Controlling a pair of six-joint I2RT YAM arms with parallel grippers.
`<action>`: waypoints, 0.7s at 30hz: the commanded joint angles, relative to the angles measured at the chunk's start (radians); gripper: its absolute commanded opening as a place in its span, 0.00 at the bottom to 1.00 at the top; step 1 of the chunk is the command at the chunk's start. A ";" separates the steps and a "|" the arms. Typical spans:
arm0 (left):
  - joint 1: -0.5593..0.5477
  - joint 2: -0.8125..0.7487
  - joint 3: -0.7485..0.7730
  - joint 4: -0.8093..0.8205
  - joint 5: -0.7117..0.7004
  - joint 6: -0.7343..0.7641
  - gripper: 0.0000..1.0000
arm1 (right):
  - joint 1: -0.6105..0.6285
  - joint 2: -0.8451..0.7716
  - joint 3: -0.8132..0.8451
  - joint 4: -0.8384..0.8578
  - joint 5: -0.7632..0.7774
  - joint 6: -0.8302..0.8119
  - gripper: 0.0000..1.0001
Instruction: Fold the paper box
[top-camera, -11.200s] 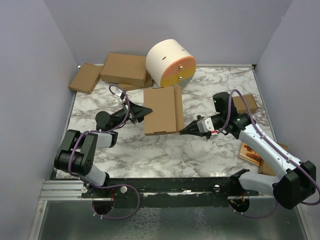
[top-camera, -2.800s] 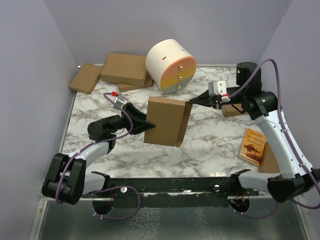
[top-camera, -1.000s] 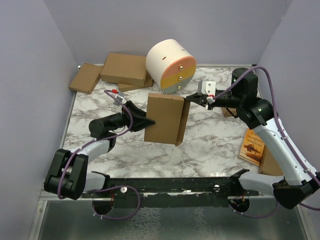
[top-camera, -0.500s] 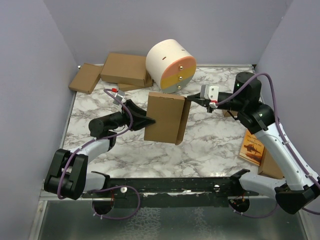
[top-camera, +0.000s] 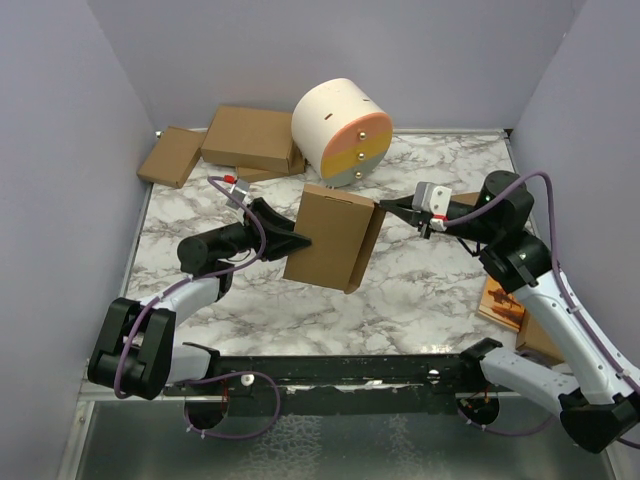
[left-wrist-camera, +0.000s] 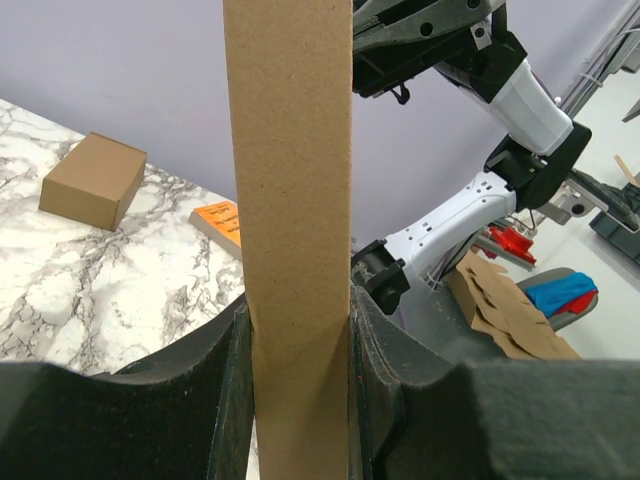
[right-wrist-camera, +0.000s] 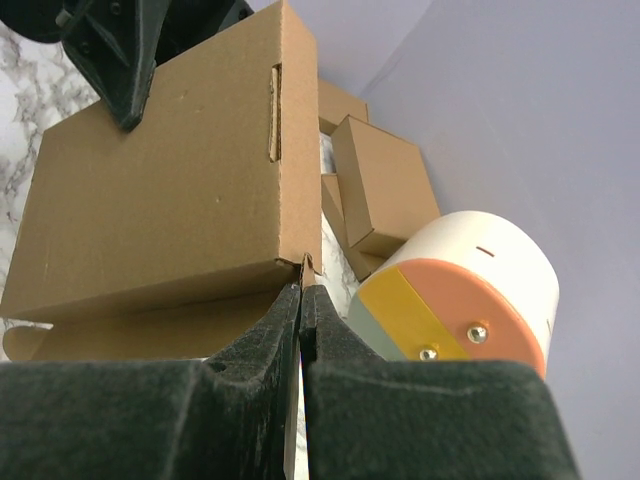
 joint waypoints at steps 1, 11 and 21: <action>-0.006 -0.002 0.033 0.250 -0.066 -0.017 0.00 | 0.015 -0.022 -0.033 0.079 -0.027 0.122 0.01; -0.002 0.025 0.060 0.250 -0.065 -0.063 0.00 | 0.016 -0.090 -0.127 0.181 0.008 0.162 0.01; 0.007 0.041 0.067 0.251 -0.092 -0.104 0.00 | 0.016 -0.125 -0.175 0.250 0.113 0.269 0.01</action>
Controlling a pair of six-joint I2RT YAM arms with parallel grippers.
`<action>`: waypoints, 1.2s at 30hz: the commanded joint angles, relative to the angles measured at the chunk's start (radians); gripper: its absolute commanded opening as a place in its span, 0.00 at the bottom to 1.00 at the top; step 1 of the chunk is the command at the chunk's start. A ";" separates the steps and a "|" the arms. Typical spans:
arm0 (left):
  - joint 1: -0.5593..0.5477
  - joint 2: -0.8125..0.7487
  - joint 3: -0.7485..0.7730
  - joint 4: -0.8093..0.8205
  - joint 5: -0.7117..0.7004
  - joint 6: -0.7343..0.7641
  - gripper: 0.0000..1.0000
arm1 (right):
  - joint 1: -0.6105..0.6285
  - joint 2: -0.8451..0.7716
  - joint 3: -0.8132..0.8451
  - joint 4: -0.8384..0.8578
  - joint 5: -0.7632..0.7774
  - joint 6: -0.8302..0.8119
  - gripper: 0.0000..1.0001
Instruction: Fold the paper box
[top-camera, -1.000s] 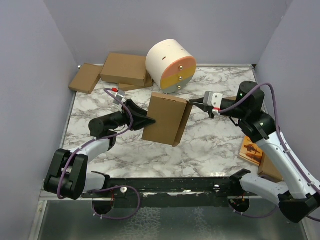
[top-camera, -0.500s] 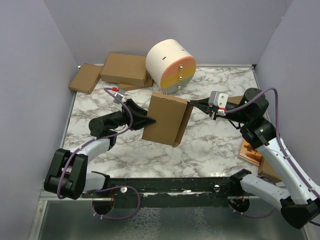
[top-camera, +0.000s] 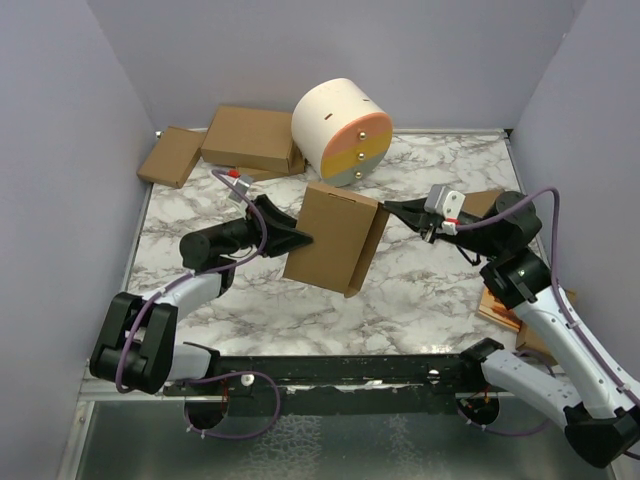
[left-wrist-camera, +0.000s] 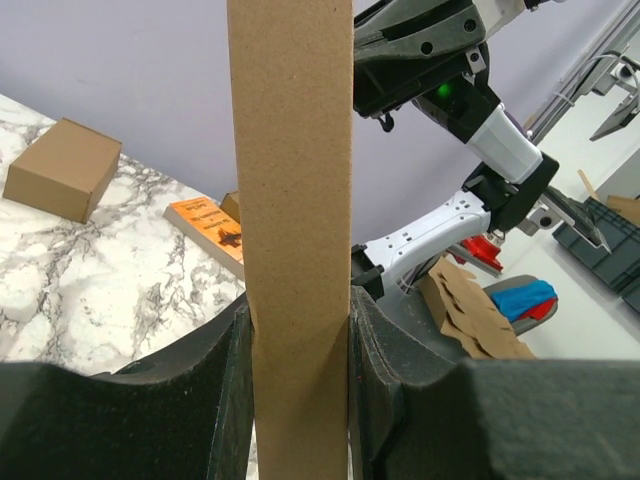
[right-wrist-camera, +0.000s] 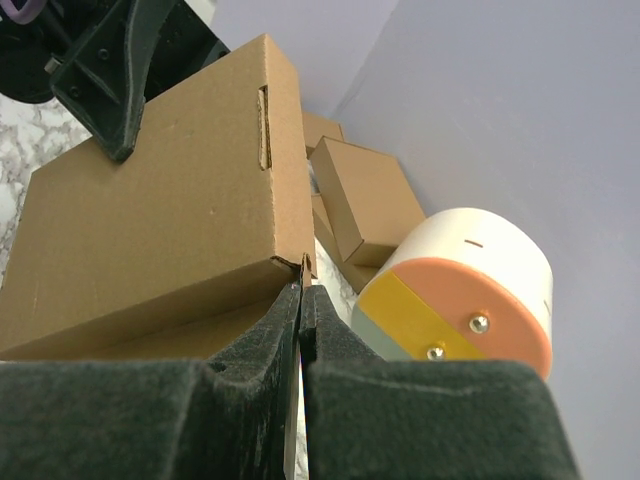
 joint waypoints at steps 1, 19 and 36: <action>0.007 0.018 0.029 0.251 -0.099 -0.029 0.00 | 0.016 -0.038 -0.050 0.058 0.082 0.113 0.01; 0.009 0.088 0.045 0.251 -0.137 -0.097 0.00 | 0.015 -0.082 -0.159 0.216 0.075 0.240 0.01; 0.015 0.125 0.062 0.251 -0.106 -0.092 0.00 | 0.016 -0.075 -0.123 0.059 0.162 0.198 0.20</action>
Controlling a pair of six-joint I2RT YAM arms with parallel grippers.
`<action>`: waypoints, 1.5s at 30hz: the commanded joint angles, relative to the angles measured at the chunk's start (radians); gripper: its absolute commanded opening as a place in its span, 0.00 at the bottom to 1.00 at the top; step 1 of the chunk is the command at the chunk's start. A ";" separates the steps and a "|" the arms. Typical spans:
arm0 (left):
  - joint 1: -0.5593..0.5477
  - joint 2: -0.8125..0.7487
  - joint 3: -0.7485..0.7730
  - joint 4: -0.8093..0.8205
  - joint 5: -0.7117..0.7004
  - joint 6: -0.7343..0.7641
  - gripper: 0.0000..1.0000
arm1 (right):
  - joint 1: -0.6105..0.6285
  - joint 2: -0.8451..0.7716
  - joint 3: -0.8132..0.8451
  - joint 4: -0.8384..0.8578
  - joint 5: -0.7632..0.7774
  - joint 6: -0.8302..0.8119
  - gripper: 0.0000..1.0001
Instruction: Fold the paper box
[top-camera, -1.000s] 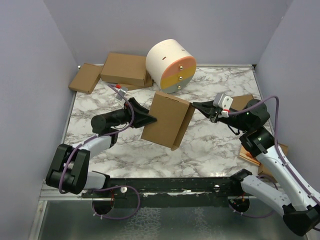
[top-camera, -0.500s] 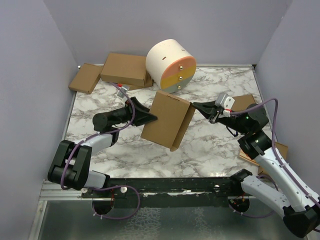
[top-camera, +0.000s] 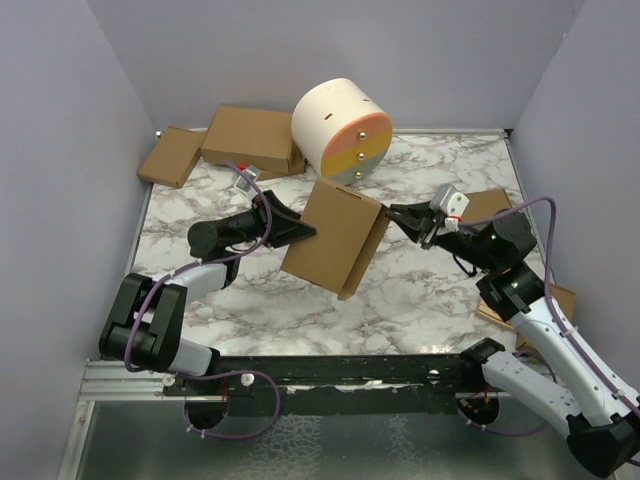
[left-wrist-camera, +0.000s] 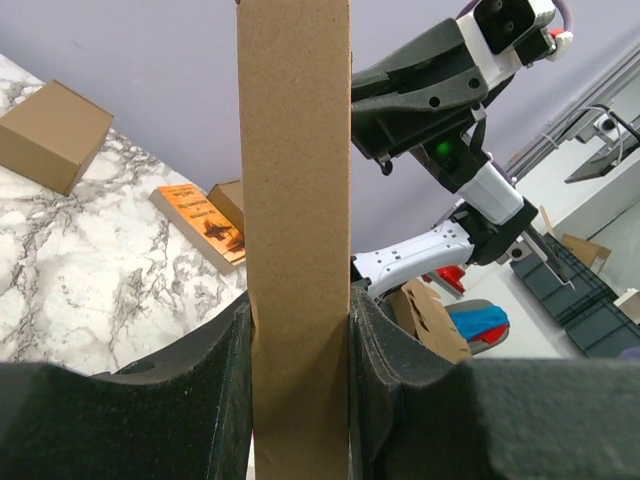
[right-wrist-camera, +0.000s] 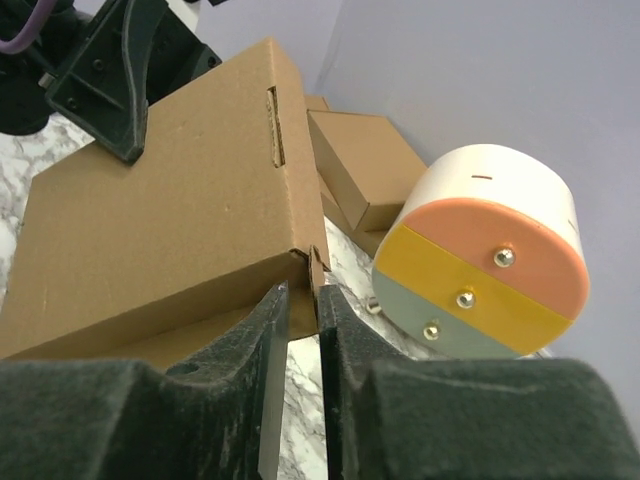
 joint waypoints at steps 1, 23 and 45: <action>0.016 0.019 0.016 0.249 -0.086 0.018 0.00 | 0.012 0.008 0.067 -0.105 0.009 -0.007 0.23; 0.038 0.004 0.014 0.249 -0.018 0.023 0.00 | -0.412 0.421 0.632 -0.745 -0.707 -0.311 0.46; 0.038 0.007 0.028 0.249 0.000 0.020 0.00 | -0.348 0.573 0.664 -0.719 -0.807 -0.166 0.41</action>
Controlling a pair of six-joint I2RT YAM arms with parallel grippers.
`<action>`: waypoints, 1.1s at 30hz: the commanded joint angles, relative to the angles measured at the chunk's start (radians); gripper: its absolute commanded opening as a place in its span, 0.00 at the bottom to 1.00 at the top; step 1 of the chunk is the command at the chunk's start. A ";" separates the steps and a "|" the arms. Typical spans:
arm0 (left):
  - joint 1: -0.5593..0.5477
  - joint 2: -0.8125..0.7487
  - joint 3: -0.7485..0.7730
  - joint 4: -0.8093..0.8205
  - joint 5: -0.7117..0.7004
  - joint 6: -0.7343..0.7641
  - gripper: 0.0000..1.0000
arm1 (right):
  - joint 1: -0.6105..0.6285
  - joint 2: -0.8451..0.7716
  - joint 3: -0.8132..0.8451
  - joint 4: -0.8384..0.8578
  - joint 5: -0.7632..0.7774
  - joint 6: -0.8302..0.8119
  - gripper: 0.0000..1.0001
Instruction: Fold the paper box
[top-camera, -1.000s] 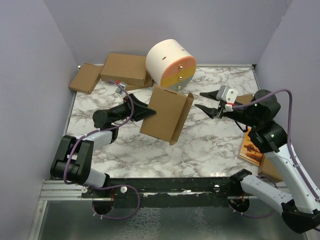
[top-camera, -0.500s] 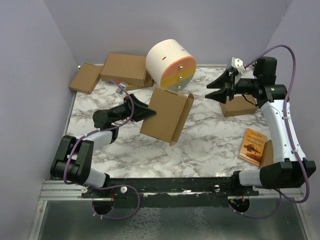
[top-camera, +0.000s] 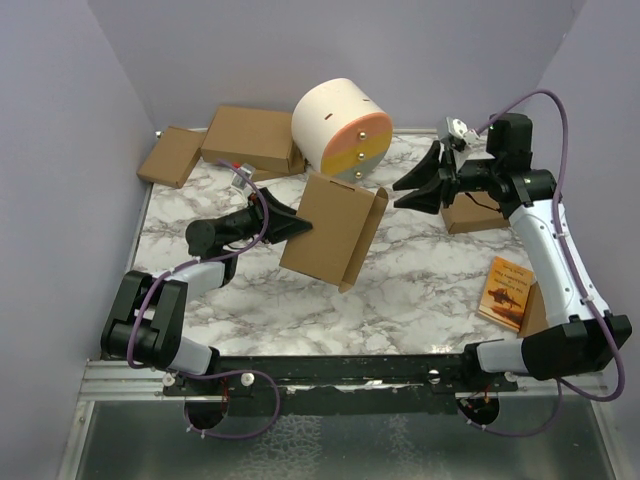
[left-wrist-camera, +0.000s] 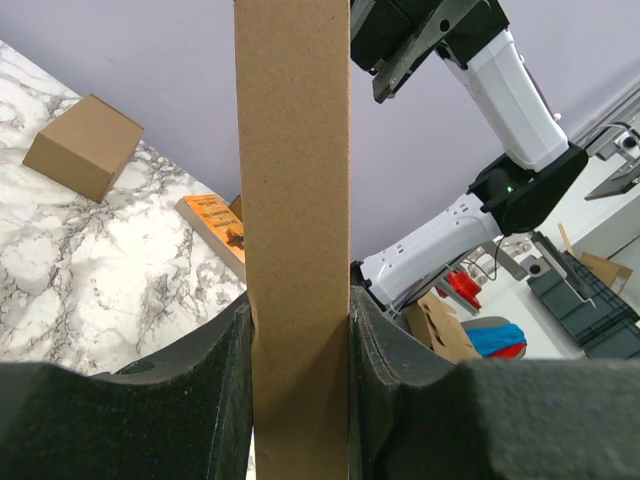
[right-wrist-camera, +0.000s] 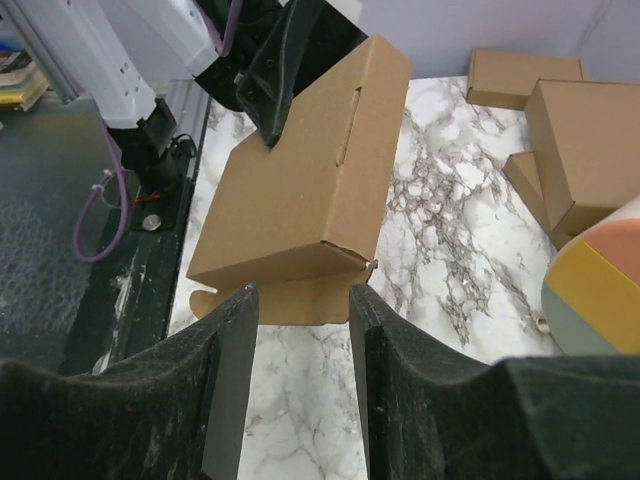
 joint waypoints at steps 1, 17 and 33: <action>0.005 -0.020 0.026 0.250 0.013 0.009 0.00 | 0.017 0.018 -0.018 0.078 0.045 0.085 0.40; 0.005 -0.024 0.027 0.250 0.019 0.006 0.00 | 0.074 0.046 -0.033 0.115 0.145 0.135 0.26; 0.005 0.016 0.052 0.250 -0.037 -0.041 0.00 | 0.105 -0.059 -0.137 0.150 0.243 0.023 0.01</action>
